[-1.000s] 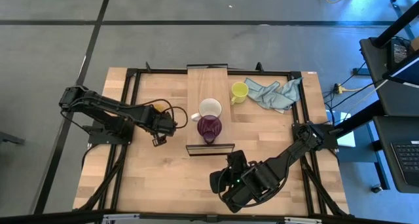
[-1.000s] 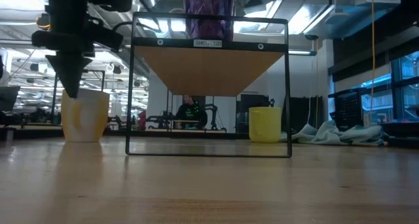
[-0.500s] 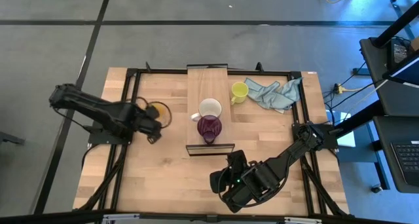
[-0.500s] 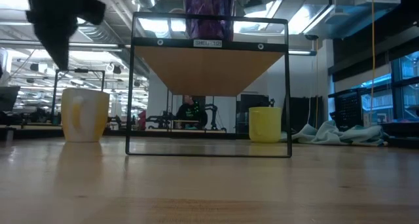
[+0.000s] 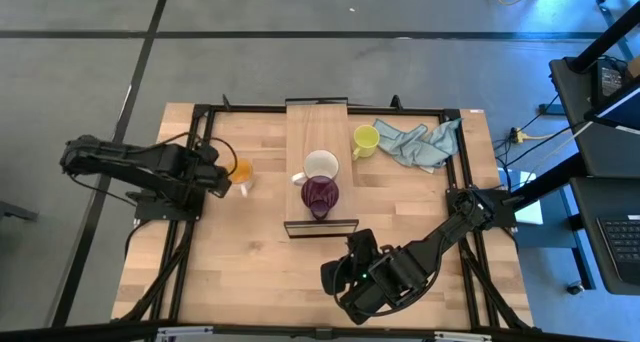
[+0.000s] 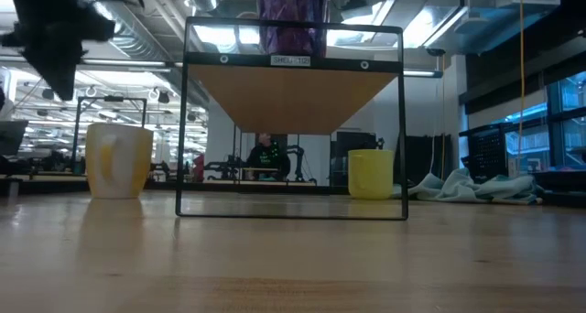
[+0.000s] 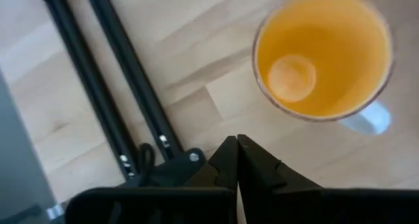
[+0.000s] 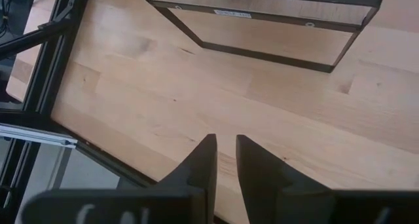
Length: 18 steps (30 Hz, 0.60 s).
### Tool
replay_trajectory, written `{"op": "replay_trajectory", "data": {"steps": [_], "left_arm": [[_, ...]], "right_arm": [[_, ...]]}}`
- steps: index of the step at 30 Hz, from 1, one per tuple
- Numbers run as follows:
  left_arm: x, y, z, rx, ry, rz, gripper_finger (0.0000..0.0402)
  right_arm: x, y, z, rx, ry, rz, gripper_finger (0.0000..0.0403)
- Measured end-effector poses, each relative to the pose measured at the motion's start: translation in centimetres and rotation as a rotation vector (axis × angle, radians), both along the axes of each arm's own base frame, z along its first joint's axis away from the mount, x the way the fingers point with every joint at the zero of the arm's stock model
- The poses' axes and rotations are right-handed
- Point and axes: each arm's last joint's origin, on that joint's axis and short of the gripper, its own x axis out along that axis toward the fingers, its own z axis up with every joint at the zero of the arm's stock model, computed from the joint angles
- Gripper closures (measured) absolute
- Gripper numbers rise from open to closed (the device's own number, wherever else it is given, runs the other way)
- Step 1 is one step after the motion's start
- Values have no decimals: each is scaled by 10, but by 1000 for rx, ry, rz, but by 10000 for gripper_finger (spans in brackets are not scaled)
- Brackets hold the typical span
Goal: Stack small to large cups/mugs on shelf
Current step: Put the yellow mug on the shelf
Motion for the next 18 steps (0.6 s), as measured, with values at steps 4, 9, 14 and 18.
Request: {"op": "replay_trajectory", "data": {"steps": [4, 9, 14, 18], "left_arm": [[2, 4, -18, -28, -16, 8, 400], [7, 11, -33, -24, -45, 35, 401], [12, 20, -40, 2, -92, 55, 399], [18, 27, -40, 20, -140, 44, 400]], "right_arm": [[0, 0, 0, -10, 6, 14, 343], [0, 0, 0, -10, 6, 15, 343], [0, 0, 0, -9, 6, 16, 343], [0, 0, 0, -6, 8, 18, 343]]}}
